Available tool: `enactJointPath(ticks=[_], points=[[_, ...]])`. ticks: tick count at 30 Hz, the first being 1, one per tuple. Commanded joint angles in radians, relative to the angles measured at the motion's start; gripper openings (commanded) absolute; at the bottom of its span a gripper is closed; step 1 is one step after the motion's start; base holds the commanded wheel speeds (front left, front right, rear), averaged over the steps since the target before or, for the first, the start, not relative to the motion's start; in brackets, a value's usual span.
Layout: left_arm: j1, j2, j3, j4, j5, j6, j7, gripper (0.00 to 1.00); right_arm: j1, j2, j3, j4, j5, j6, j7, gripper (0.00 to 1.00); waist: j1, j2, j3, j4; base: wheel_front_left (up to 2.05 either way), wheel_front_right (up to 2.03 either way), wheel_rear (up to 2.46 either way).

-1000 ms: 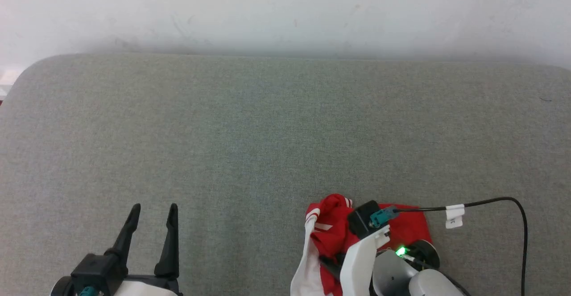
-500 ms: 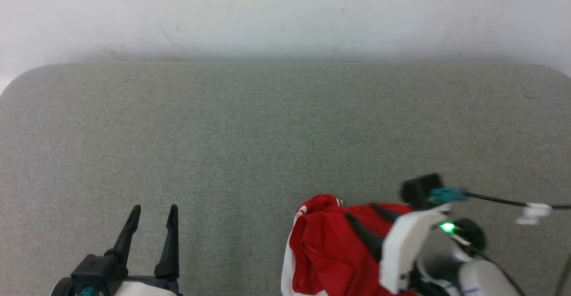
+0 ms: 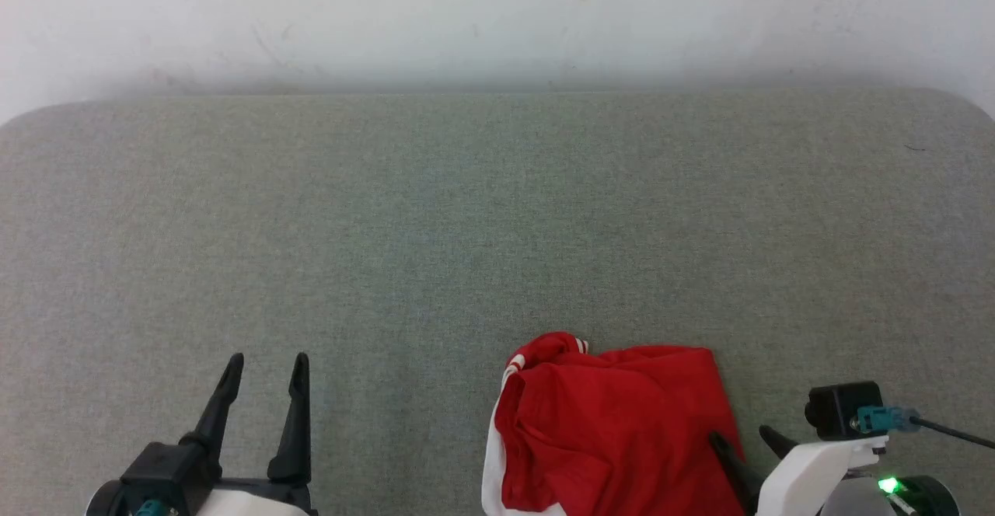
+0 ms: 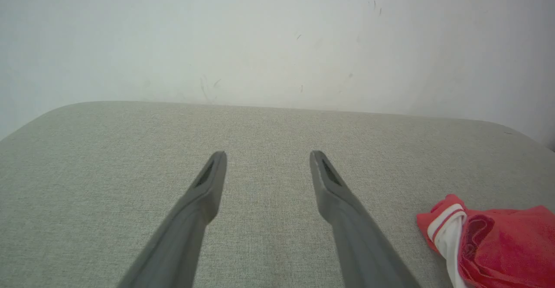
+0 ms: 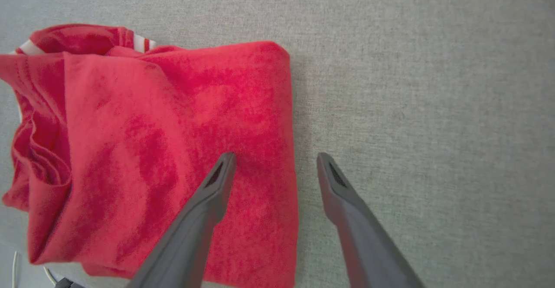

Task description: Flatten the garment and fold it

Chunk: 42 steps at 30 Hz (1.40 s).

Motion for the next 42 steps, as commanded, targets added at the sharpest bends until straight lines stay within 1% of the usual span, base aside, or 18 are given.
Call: enactJointPath(ticks=[1, 6, 9, 10, 11, 12, 13, 14, 15, 16, 21, 26, 31, 34, 38, 42], points=[[-0.004, 0.008, 0.001, -0.002, 0.004, -0.005, 0.001, 1.00, 0.006, 0.001, -0.006, 0.030, 0.011, -0.001, -0.017, 1.00, 0.0000, 0.0000, 0.007, 0.007, 0.00, 0.00, 0.00], [-0.013, 0.016, -0.001, -0.001, 0.005, -0.007, 0.009, 1.00, -0.014, 0.001, -0.006, 0.121, 0.045, -0.001, -0.046, 1.00, 0.0000, 0.0000, 0.011, 0.016, 0.00, 0.00, 0.00], [-0.013, 0.018, -0.003, -0.002, 0.005, -0.007, 0.012, 1.00, -0.026, 0.001, 0.008, 0.152, 0.057, -0.001, -0.053, 1.00, 0.0000, 0.0000, 0.011, 0.017, 0.00, 0.00, 0.00], [-0.013, 0.020, -0.004, -0.003, 0.004, -0.006, 0.014, 1.00, -0.036, 0.001, 0.024, 0.178, 0.079, -0.001, -0.058, 1.00, 0.0000, 0.0000, 0.012, 0.017, 0.00, 0.00, 0.00], [-0.013, 0.020, -0.004, -0.004, 0.004, -0.005, 0.015, 1.00, -0.042, 0.001, 0.033, 0.189, 0.089, -0.001, -0.060, 0.94, 0.0000, 0.0000, 0.014, 0.016, 0.00, 0.00, 0.00], [-0.014, 0.021, -0.005, -0.005, 0.004, -0.005, 0.016, 1.00, -0.048, 0.001, 0.038, 0.199, 0.094, -0.001, -0.062, 0.55, 0.0000, 0.0000, 0.015, 0.016, 0.00, 0.00, 0.00], [-0.014, 0.021, -0.005, -0.005, 0.004, -0.005, 0.016, 1.00, -0.048, 0.001, 0.038, 0.199, 0.094, -0.001, -0.062, 0.55, 0.0000, 0.0000, 0.015, 0.016, 0.00, 0.00, 0.00], [-0.015, 0.021, -0.005, -0.007, 0.004, -0.005, 0.016, 1.00, -0.053, 0.001, 0.041, 0.210, 0.097, -0.001, -0.062, 0.33, 0.0000, 0.0000, 0.017, 0.015, 0.00, 0.00, 0.00], [-0.018, 0.021, -0.007, -0.008, 0.005, -0.006, 0.016, 1.00, -0.059, 0.001, 0.046, 0.219, 0.096, -0.001, -0.062, 0.07, 0.0000, 0.0000, 0.019, 0.015, 0.00, 0.00, 0.00], [-0.022, 0.020, -0.010, -0.008, 0.005, -0.007, 0.016, 1.00, -0.065, 0.001, 0.048, 0.227, 0.092, -0.001, -0.063, 0.00, 0.0000, 0.0000, 0.020, 0.014, 0.00, 0.00, 0.00], [-0.032, 0.015, -0.015, -0.006, 0.006, -0.005, 0.015, 1.00, -0.093, 0.001, 0.045, 0.227, 0.055, -0.001, -0.066, 0.00, 0.0000, 0.0000, 0.022, 0.003, 0.00, 0.00, 0.00], [-0.035, 0.013, -0.009, -0.009, 0.005, -0.001, 0.012, 1.00, -0.135, 0.001, 0.040, 0.175, 0.004, -0.001, -0.062, 0.00, 0.0000, 0.0000, 0.024, -0.016, 0.00, 0.00, 0.00], [-0.042, 0.015, -0.003, -0.017, 0.007, 0.000, 0.009, 1.00, -0.190, -0.001, 0.032, 0.128, -0.036, -0.001, -0.028, 0.00, 0.0000, 0.0000, 0.033, -0.038, 0.00, 0.00, 0.00], [-0.051, 0.020, -0.003, -0.022, 0.010, -0.003, 0.008, 1.00, -0.229, -0.020, 0.016, 0.115, -0.063, -0.001, -0.002, 0.00, 0.0000, 0.0000, 0.045, -0.051, 0.00, 0.00, 0.00], [-0.070, 0.030, -0.002, -0.032, 0.015, -0.005, 0.012, 1.00, -0.283, -0.062, -0.023, 0.108, -0.088, -0.001, 0.035, 0.00, 0.0000, 0.0000, 0.069, -0.069, 0.00, 0.00, 0.00], [-0.092, 0.040, 0.002, -0.047, 0.020, -0.006, 0.015, 1.00, -0.328, -0.121, -0.082, 0.101, -0.119, -0.001, 0.071, 0.00, 0.0000, 0.0000, 0.102, -0.088, 0.00, 0.00, 0.00]])
